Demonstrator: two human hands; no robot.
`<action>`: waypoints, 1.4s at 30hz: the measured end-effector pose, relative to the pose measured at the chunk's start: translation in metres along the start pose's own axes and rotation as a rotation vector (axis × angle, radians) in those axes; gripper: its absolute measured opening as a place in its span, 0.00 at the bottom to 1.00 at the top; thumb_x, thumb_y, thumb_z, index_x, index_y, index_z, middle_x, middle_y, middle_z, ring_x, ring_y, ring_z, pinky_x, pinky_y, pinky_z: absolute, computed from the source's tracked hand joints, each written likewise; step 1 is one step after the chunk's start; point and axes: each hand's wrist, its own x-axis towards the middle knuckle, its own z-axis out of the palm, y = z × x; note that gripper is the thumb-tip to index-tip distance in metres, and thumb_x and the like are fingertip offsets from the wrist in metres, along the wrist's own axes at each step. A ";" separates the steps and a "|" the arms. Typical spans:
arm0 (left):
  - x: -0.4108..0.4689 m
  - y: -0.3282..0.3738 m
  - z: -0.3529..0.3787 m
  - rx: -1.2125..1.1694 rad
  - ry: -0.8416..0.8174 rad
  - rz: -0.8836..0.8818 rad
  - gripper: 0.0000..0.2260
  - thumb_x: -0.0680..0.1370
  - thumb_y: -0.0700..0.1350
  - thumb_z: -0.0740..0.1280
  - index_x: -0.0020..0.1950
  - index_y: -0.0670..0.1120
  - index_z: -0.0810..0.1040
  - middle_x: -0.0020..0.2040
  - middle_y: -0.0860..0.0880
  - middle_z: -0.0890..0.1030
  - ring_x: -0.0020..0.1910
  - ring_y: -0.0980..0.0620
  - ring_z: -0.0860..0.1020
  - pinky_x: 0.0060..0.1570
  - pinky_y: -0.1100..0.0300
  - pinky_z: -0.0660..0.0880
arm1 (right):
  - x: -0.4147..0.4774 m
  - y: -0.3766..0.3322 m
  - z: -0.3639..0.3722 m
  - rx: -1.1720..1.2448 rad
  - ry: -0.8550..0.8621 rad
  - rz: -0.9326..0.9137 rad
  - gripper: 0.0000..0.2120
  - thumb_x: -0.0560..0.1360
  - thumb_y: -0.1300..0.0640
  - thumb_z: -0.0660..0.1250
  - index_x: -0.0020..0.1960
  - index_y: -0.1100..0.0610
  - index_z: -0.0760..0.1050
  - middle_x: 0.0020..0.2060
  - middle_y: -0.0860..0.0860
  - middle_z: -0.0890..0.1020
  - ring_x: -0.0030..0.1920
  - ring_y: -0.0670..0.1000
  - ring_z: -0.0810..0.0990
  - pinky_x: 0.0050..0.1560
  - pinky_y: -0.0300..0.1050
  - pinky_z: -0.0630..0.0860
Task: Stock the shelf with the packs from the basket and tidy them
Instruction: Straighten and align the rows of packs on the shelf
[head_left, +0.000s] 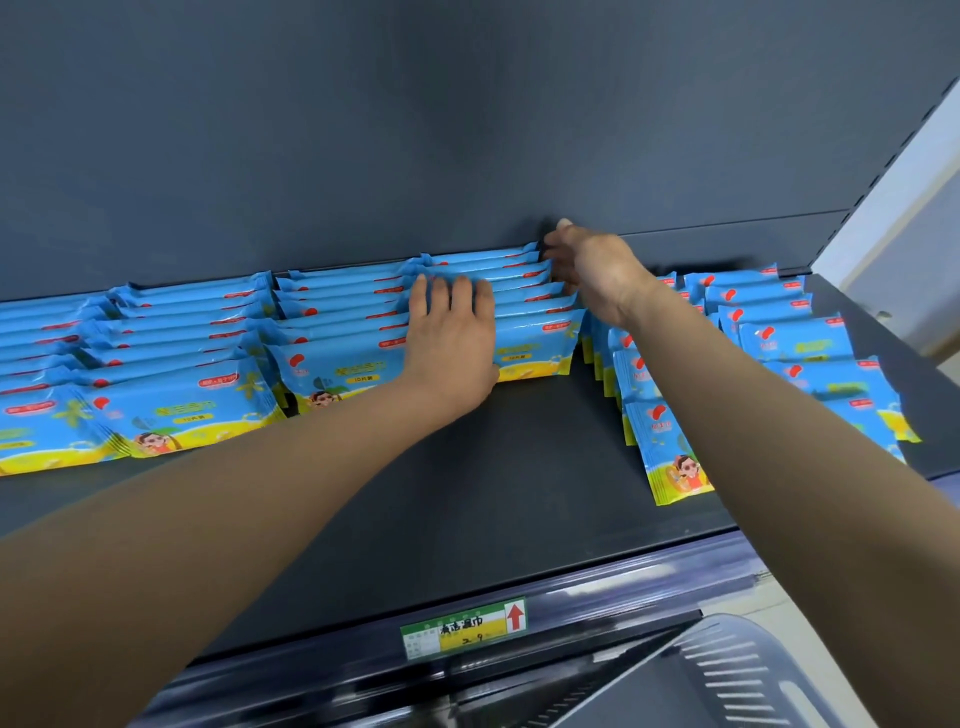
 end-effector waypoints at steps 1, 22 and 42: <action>0.001 -0.001 -0.001 -0.012 -0.013 0.001 0.39 0.72 0.57 0.67 0.74 0.40 0.54 0.70 0.42 0.62 0.72 0.40 0.59 0.74 0.43 0.47 | 0.000 0.001 0.000 -0.020 -0.001 0.013 0.19 0.82 0.50 0.54 0.63 0.62 0.73 0.60 0.60 0.77 0.52 0.54 0.78 0.47 0.44 0.77; 0.004 -0.010 -0.011 -0.069 -0.083 0.064 0.36 0.77 0.61 0.57 0.76 0.41 0.50 0.71 0.43 0.61 0.73 0.44 0.57 0.74 0.44 0.37 | -0.017 -0.004 0.010 -0.100 0.022 0.014 0.12 0.81 0.50 0.56 0.56 0.57 0.72 0.43 0.49 0.80 0.43 0.48 0.80 0.40 0.39 0.75; -0.032 -0.087 -0.016 -0.138 -0.193 0.012 0.42 0.69 0.53 0.71 0.76 0.44 0.51 0.75 0.44 0.54 0.76 0.45 0.51 0.74 0.46 0.40 | -0.048 0.009 0.015 -1.319 -0.251 -0.240 0.47 0.68 0.45 0.74 0.77 0.48 0.48 0.77 0.49 0.49 0.77 0.55 0.44 0.76 0.58 0.47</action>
